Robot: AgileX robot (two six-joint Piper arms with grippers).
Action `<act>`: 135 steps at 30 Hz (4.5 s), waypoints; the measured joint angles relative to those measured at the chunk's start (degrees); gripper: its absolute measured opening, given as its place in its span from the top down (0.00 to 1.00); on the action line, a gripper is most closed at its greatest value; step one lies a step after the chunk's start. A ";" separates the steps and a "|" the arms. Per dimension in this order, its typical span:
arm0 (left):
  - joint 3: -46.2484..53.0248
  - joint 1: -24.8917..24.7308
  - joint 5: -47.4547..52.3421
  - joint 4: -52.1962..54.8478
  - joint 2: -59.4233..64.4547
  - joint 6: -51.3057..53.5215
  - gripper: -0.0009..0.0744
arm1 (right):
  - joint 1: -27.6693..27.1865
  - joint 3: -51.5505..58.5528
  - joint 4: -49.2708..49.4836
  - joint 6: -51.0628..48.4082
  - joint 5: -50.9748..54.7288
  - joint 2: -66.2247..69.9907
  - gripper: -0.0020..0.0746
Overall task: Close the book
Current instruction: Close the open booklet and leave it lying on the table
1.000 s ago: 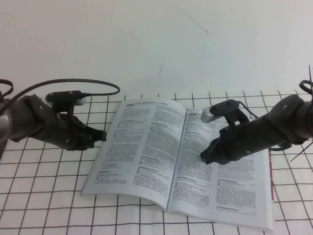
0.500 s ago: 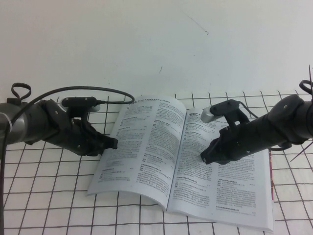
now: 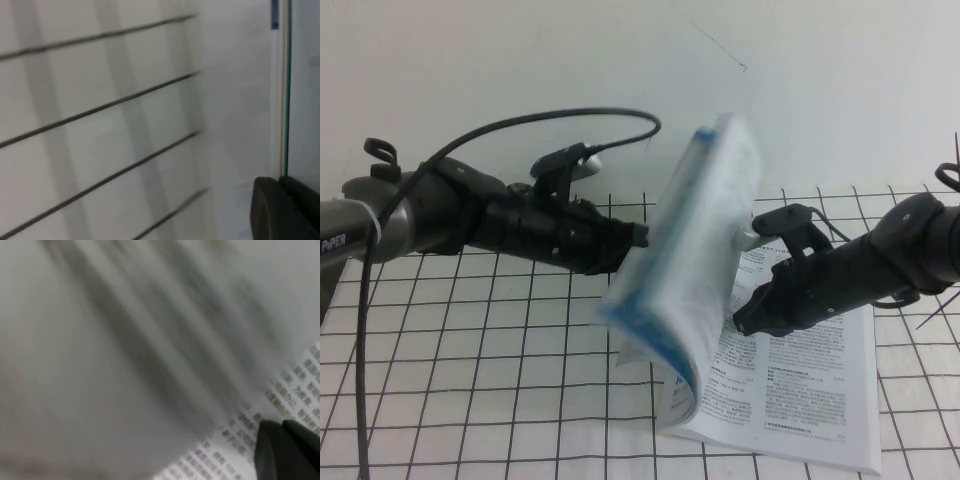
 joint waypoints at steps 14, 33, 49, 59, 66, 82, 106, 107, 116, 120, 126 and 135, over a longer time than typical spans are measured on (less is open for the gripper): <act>-2.28 -0.90 11.78 -24.21 0.00 8.86 0.99 | 0.00 1.26 -29.98 18.56 6.24 -8.46 0.98; -3.43 -0.45 13.76 -2.15 -10.56 6.34 0.99 | 0.12 1.36 -75.50 47.15 32.76 -48.40 0.98; 18.66 -0.19 -11.27 59.48 -47.00 -33.92 0.99 | 0.12 17.88 -74.51 49.15 29.74 -73.84 0.98; 47.82 -0.19 -30.54 59.30 -77.22 -33.79 0.99 | 0.12 34.84 -60.40 48.57 14.57 -86.77 0.98; 58.01 -0.29 -33.98 58.92 -91.39 -33.79 0.99 | 0.12 46.73 -58.04 48.99 2.31 -95.46 0.98; 60.26 -0.29 -26.84 58.77 -94.99 -33.79 0.99 | 0.12 51.14 -57.27 48.99 5.69 -102.78 0.98; 65.82 2.74 -19.62 61.02 -102.60 -36.18 0.99 | 0.12 51.44 -56.83 48.99 9.15 -102.78 0.98; 66.58 4.04 -19.90 61.91 -104.32 -36.54 0.99 | 0.12 51.44 -56.79 48.99 9.15 -102.78 0.98; 73.77 11.05 -18.96 63.20 -114.17 -37.10 0.99 | 0.12 51.44 -56.35 48.99 9.26 -102.78 0.98; 77.91 11.15 -19.32 61.13 -114.16 -37.66 0.99 | 0.12 51.44 -56.30 48.99 9.26 -102.78 0.98; 77.94 11.15 -18.48 60.64 -114.27 -38.63 0.99 | 0.12 51.44 -56.30 48.99 9.26 -102.78 0.98; 77.94 11.27 -18.48 60.64 -114.27 -45.02 0.99 | 0.12 51.44 -56.21 48.99 9.26 -102.78 0.98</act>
